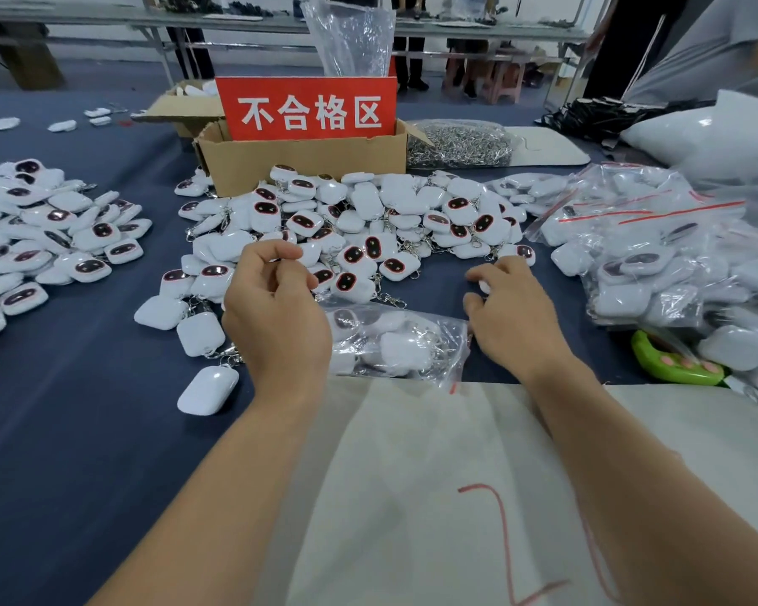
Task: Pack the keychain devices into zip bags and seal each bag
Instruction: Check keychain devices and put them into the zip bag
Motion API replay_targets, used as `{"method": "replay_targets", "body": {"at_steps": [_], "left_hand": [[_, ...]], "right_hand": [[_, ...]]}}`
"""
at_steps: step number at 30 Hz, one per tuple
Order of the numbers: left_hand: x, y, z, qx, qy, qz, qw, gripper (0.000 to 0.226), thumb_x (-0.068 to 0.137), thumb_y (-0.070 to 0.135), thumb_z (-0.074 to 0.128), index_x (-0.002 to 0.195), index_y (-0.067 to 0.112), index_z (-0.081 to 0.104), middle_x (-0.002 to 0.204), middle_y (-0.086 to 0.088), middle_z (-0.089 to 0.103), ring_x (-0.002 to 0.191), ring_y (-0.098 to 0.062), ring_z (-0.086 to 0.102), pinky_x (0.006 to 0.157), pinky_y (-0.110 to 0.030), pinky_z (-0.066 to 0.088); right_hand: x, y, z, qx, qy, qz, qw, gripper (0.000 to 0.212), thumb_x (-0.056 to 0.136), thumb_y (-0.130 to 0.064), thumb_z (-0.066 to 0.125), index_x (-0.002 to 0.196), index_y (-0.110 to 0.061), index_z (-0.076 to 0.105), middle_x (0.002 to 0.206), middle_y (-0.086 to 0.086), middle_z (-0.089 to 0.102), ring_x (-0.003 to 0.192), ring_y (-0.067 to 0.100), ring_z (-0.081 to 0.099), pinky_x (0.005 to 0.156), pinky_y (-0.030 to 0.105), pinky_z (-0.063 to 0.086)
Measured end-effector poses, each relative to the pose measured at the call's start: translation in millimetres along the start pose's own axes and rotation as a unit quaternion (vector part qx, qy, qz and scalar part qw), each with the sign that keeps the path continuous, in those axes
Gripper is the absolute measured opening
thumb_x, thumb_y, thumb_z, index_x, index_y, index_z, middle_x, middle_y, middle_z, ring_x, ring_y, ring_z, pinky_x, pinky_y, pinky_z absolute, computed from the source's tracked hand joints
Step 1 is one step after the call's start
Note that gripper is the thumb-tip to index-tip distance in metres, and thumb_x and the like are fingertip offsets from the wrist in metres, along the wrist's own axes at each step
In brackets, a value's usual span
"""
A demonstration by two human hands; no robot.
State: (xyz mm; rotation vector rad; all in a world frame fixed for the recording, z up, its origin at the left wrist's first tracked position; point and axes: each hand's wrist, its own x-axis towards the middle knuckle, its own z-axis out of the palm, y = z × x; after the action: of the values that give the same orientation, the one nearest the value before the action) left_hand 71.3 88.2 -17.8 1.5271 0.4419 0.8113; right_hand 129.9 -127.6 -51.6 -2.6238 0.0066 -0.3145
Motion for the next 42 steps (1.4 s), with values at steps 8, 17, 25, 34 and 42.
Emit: {"method": "replay_targets", "body": {"at_steps": [8, 17, 25, 34, 42], "left_hand": [[-15.3, 3.1, 2.1, 0.015, -0.052, 0.041, 0.998, 0.025, 0.087, 0.011, 0.052, 0.082, 0.032, 0.065, 0.066, 0.013, 0.067, 0.053, -0.006, 0.051, 0.059, -0.028, 0.039], [-48.3, 6.9, 10.4, 0.095, -0.225, 0.237, 0.94, 0.02, 0.086, 0.028, 0.07, 0.103, 0.038, 0.068, 0.082, 0.017, 0.062, 0.079, -0.008, 0.055, 0.071, -0.011, 0.039], [-43.1, 4.6, 14.6, 0.02, -0.315, 0.192, 0.929, 0.035, 0.085, 0.014, 0.076, 0.106, 0.041, 0.072, 0.088, 0.019, 0.069, 0.088, -0.005, 0.065, 0.08, -0.005, 0.041], [-45.1, 7.6, 18.4, -0.031, -0.349, 0.13, 0.928, 0.035, 0.084, 0.018, 0.069, 0.104, 0.047, 0.074, 0.095, 0.016, 0.072, 0.087, -0.011, 0.069, 0.079, -0.017, 0.049], [-46.4, 5.8, 18.4, -0.024, -0.348, 0.089, 0.933, 0.025, 0.082, 0.026, 0.072, 0.103, 0.037, 0.08, 0.091, 0.01, 0.076, 0.082, -0.015, 0.073, 0.077, -0.028, 0.054]], "right_hand": [[-34.2, 4.5, -17.3, 0.171, 0.114, 0.063, 0.977, 0.02, 0.097, -0.009, 0.065, 0.092, -0.029, 0.064, 0.098, -0.005, 0.066, 0.081, 0.009, 0.06, 0.064, 0.016, 0.043], [-68.5, -26.8, -38.8, 0.512, 0.15, 0.061, 0.844, 0.019, 0.098, -0.001, 0.061, 0.094, -0.014, 0.073, 0.073, 0.005, 0.076, 0.058, 0.016, 0.068, 0.049, 0.029, 0.054], [-75.9, -45.4, -36.9, 0.585, -0.037, 0.002, 0.81, 0.016, 0.099, -0.006, 0.061, 0.109, -0.006, 0.075, 0.1, 0.017, 0.079, 0.1, 0.035, 0.076, 0.089, 0.048, 0.062], [-76.6, -46.8, -44.9, 0.57, -0.072, 0.025, 0.818, 0.015, 0.086, -0.014, 0.064, 0.088, -0.01, 0.078, 0.079, 0.015, 0.074, 0.066, 0.027, 0.071, 0.061, 0.034, 0.061], [-75.9, -46.1, -44.1, 0.558, -0.077, 0.023, 0.826, 0.018, 0.086, -0.012, 0.063, 0.092, -0.009, 0.08, 0.088, 0.02, 0.077, 0.074, 0.025, 0.072, 0.061, 0.032, 0.058]]}}
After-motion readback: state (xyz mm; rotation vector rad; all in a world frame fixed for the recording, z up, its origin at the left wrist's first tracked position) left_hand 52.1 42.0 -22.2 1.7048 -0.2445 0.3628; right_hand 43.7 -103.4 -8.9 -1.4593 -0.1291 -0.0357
